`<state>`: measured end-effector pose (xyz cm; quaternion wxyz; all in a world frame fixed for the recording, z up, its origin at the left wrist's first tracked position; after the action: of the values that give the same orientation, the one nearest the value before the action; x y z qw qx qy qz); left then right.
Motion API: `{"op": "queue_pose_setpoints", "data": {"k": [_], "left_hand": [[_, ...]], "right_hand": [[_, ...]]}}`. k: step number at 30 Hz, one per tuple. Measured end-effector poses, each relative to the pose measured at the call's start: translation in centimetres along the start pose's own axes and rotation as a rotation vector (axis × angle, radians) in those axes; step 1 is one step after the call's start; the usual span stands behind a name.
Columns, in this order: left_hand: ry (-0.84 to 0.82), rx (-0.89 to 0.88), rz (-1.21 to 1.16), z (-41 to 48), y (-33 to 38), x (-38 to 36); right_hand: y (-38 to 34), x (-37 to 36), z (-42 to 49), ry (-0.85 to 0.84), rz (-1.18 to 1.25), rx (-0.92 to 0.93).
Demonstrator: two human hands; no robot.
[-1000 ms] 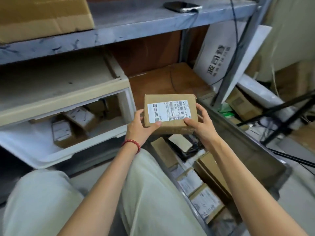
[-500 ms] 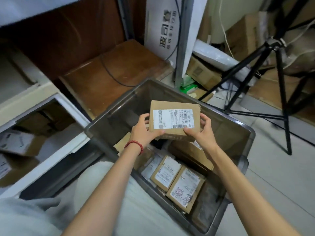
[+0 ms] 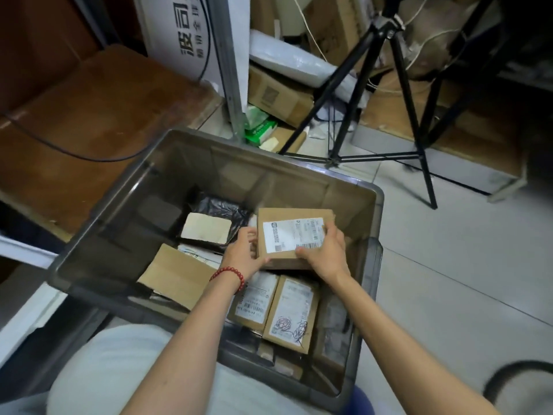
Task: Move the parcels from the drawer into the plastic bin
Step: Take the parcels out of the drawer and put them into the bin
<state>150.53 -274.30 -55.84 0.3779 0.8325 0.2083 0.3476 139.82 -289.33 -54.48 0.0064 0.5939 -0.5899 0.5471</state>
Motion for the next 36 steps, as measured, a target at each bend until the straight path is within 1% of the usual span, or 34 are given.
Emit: {"op": "queue_pose_setpoints", "data": {"k": [3,6,8,10,13,15,19,21,23,25,29,32,36], "left_hand": [[0.003,-0.038,0.093,0.5,0.2,-0.8],[0.012,-0.052,0.144,1.0,0.3,-1.1],[0.006,-0.080,0.270,1.4,0.6,-1.1],[0.058,-0.140,0.439,1.7,1.1,-1.1],[0.175,-0.186,0.580,2.2,2.0,-1.3],[0.197,-0.167,0.611,2.4,2.3,-1.2],[0.115,-0.149,0.600,1.8,2.2,-0.7],[0.161,-0.167,0.682,1.1,1.8,0.3],[0.271,-0.171,0.812,0.1,1.2,2.0],[0.361,-0.127,0.861,-1.0,0.5,4.1],[0.491,0.007,0.845,-4.3,-1.1,8.6],[0.641,0.144,0.815,-7.9,-2.9,12.3],[0.810,0.280,0.772,-13.9,-5.5,16.6]], "right_hand": [[0.0,-0.9,-0.2,-0.021,-0.116,0.051],[0.5,-1.6,-0.4,-0.056,-0.197,0.053],[0.7,-1.6,-0.2,-0.057,-0.214,0.047],[0.7,-1.4,0.1,-0.076,-0.220,0.047],[0.5,-1.1,0.7,-0.134,-0.248,0.062],[0.3,-1.0,1.2,-0.169,-0.264,0.058],[-0.4,-1.0,1.7,-0.192,-0.340,0.014],[-1.0,-1.2,1.5,-0.173,-0.355,0.034],[-2.1,-1.7,1.2,-0.159,-0.390,0.142],[-3.6,-2.7,0.7,-0.157,-0.462,0.274],[-7.5,-5.5,-0.9,-0.153,-0.589,0.464],[-10.7,-7.8,-2.5,-0.150,-0.689,0.647],[-15.0,-10.9,-5.6,-0.178,-0.751,0.856]]}}
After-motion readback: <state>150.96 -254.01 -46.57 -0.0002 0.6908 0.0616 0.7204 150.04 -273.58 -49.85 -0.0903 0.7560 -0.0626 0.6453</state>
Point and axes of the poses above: each hand's wrist, its own z-axis towards the middle knuckle, its own x-axis out of the back of the hand, y = z × x, the point moved 2 cm from there along z, towards the middle knuckle, and after that the axes turned 9 degrees about -z, right-handed, at the moved point
